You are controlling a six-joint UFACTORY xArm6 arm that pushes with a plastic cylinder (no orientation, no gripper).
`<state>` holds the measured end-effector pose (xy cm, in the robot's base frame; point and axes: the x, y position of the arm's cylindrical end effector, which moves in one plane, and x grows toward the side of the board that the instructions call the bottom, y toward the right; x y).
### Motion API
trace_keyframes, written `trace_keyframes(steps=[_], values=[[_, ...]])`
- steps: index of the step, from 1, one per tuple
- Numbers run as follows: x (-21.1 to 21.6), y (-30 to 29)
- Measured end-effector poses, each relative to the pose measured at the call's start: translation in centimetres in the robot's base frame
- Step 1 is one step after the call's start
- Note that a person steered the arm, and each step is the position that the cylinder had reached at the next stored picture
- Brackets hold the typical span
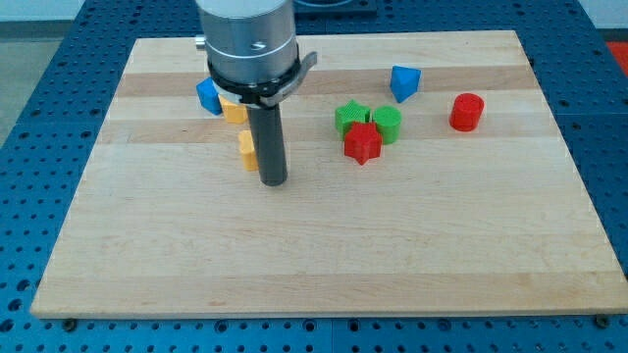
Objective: Place the yellow heart at the bottom right side of the yellow hexagon
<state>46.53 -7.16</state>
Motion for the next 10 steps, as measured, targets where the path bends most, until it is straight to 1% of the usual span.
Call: trace_keyframes(steps=[1,2,4,5,6,7,8,9,10], values=[[-0.3,-1.8],[-1.7,-3.3],[-7.9,-6.4],[-9.9,-7.3],[-9.9,-7.5],[-7.0,-7.5],[-3.3,-7.5],[-4.5,-9.7],[-6.1,-13.5]])
